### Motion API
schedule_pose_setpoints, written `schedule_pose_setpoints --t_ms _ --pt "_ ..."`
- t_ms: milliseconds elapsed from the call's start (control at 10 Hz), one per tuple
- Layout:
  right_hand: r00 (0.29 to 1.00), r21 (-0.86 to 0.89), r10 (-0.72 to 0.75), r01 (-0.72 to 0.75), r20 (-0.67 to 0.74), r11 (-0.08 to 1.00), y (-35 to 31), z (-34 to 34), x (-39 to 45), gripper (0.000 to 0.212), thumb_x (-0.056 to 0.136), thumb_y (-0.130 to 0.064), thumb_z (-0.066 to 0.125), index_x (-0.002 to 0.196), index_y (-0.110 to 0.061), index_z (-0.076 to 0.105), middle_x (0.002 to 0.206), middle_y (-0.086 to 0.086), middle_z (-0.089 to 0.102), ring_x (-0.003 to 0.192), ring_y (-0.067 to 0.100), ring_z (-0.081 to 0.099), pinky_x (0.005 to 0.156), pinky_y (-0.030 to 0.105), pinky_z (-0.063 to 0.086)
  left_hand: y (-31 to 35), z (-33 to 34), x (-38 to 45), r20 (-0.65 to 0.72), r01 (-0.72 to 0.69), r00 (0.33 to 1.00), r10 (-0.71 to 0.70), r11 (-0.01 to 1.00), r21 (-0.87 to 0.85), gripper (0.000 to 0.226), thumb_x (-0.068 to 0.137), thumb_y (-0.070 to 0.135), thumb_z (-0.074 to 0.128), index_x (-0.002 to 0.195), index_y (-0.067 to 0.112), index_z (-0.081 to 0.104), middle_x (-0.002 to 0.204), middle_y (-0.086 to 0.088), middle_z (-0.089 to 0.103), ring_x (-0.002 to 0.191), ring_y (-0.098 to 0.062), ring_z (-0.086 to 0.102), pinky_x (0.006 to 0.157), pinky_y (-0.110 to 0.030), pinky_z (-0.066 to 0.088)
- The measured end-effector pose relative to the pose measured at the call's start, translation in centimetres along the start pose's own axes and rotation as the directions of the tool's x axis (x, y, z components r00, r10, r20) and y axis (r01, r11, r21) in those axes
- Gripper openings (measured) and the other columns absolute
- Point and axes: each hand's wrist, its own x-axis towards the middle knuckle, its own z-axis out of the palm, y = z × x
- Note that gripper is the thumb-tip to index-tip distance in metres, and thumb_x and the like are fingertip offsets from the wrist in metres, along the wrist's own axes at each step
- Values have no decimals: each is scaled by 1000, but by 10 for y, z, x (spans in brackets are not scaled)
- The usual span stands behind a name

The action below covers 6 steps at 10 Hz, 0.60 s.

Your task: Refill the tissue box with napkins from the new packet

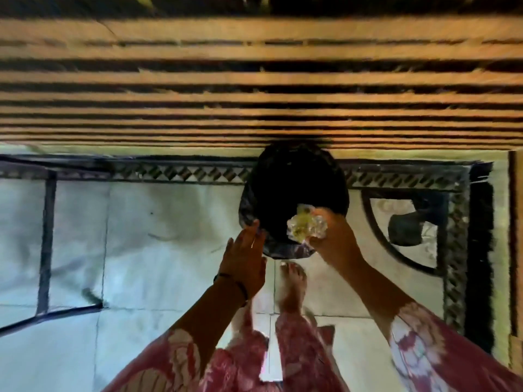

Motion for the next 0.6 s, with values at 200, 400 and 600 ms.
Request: schedule_pose_setpoints --t_ms 200,400,600 --pt "985 -56 87 -80 147 995 21 48 74 100 75 -18 75 148 -22 8 156 19 -2 144 37 4 113 40 22 -15 51 57 85 27 996 -40 987 159 64 97 25 32 146 13 -8 156 -7 -15 144 -26 -10 116 -44 -3" --pt "988 -55 21 -13 153 998 27 54 68 75 84 -14 64 146 -23 23 156 16 12 144 33 16 113 35 23 -12 47 53 44 97 994 -99 994 40 66 95 25 35 147 14 -5 156 -4 -17 144 -24 -10 116 -41 -2" --pt "999 124 52 -53 7 991 3 16 4 36 87 -9 57 123 -13 58 130 8 58 121 27 53 99 32 40 20 -10 13 -122 17 991 -55 956 -294 64 91 17 45 146 13 12 157 -6 4 144 -24 8 119 -40 10"
